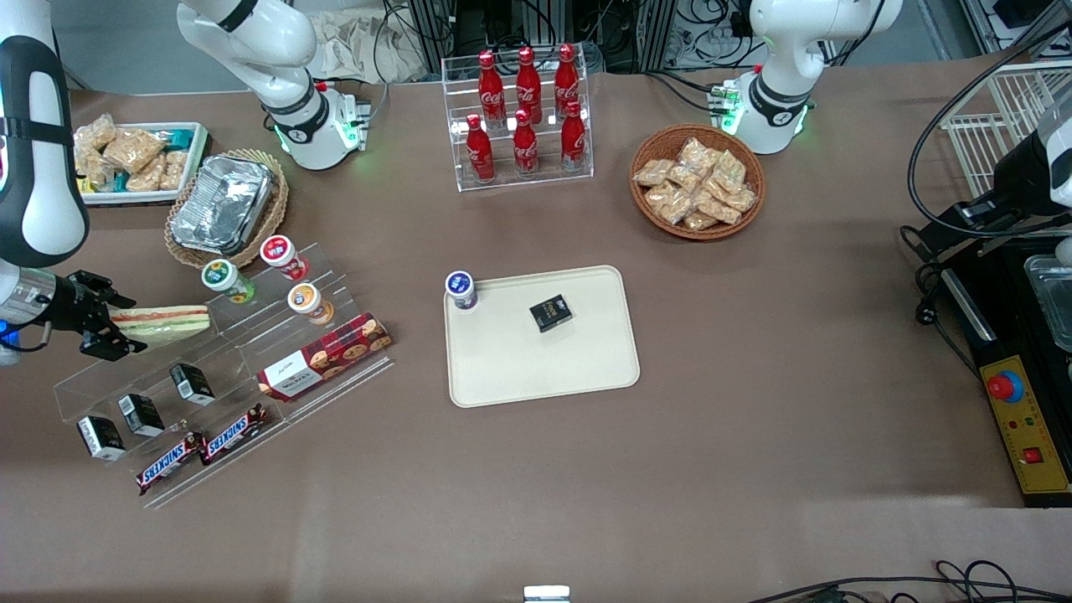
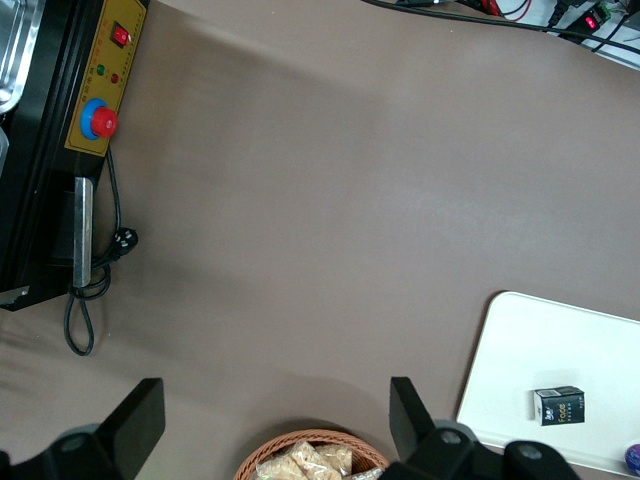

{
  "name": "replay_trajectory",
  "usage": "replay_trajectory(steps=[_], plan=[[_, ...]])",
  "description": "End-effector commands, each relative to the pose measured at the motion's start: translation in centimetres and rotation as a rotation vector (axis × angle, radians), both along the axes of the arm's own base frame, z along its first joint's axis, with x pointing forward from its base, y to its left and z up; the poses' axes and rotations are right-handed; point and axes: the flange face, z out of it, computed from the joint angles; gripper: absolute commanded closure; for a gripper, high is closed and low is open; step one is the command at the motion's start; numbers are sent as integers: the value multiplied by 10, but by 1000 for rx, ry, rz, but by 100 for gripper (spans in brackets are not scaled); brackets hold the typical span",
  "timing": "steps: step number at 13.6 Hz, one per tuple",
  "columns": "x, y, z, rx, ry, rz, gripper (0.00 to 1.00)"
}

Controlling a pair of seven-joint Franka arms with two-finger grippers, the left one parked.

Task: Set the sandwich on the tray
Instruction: 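Close the right gripper on the wrapped sandwich and lift it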

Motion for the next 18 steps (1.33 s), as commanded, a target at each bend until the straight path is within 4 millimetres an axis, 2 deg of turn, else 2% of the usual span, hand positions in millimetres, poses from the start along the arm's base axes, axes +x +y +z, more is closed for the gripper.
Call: replay_trajectory(steps=[1,3,4,6,7,9,12,13,15,18], plan=[[-4,-13,1,10,-21,-52,33],[-5,-12,6,10,-22,-40,64],[-4,-12,10,6,-29,-33,68],[2,-10,22,-5,-45,7,84],[5,-8,29,-4,-45,31,85],[17,-2,60,-3,-47,69,86],[39,5,117,-68,-56,197,86],[47,14,131,-69,-61,270,86],[57,33,146,-73,-78,428,86],[69,81,154,-76,-109,731,86]])
